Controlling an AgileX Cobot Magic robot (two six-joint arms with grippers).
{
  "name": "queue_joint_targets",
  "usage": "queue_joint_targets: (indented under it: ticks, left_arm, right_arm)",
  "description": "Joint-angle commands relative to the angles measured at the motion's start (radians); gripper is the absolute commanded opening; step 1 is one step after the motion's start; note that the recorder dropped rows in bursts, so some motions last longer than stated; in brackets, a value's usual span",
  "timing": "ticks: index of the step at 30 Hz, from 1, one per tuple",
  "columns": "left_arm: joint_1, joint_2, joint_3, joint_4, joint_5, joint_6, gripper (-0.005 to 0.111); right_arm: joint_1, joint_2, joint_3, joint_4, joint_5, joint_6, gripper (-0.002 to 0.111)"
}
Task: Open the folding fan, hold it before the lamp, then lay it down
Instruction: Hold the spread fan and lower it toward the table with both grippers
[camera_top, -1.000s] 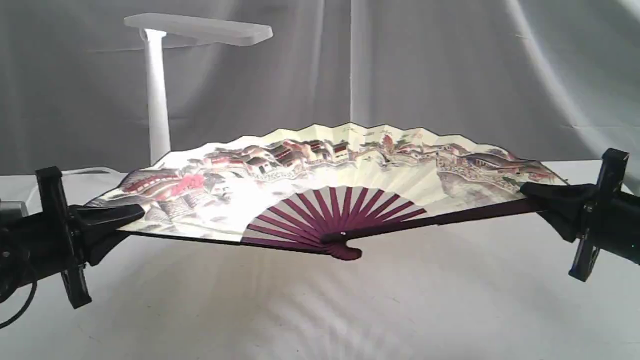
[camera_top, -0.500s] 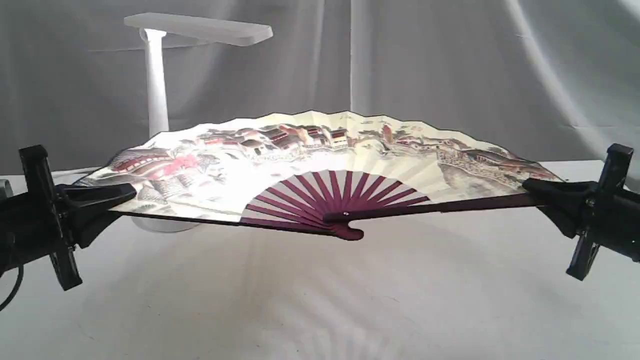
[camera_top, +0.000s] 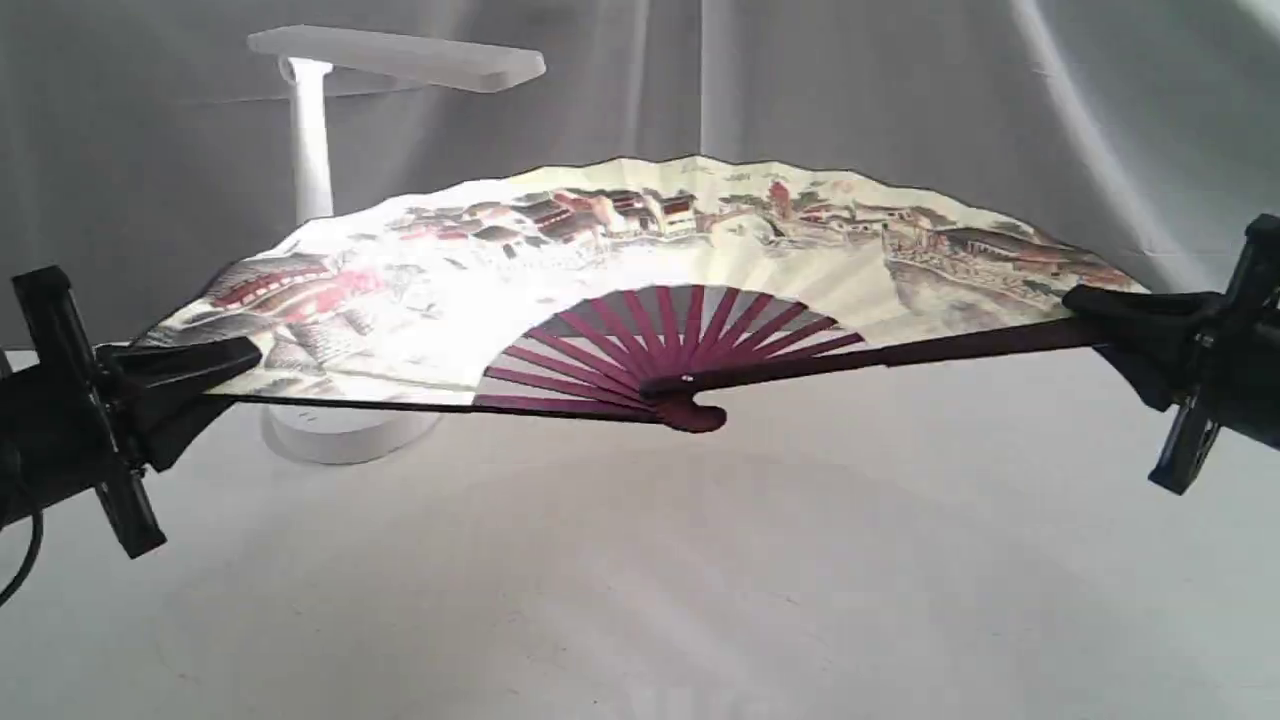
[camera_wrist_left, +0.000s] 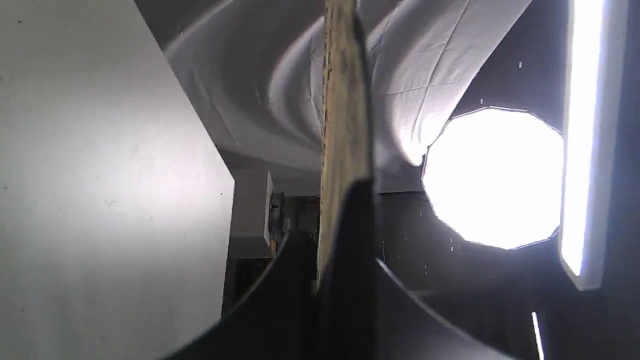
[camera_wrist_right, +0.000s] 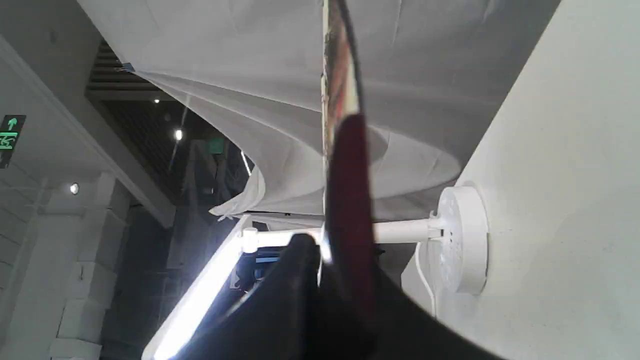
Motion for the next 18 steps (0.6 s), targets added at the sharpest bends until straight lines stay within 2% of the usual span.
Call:
queue_joint_targets:
  ticks: [1,8,18]
  left_arm:
    - [0.036,-0.012,-0.003,-0.180,0.040,-0.027,0.000]
    - [0.036,-0.024,-0.003,-0.171,0.040,-0.027,0.000]
    - [0.036,-0.161,-0.003,-0.144,0.040,-0.027,0.000]
  right_arm:
    - [-0.033,-0.026,-0.004,0.173,0.076,-0.015,0.000]
    - [-0.014,-0.033,-0.009,0.194,0.076,-0.015,0.000]
    - [-0.015,-0.033,-0.009,0.192,0.076,-0.015,0.000]
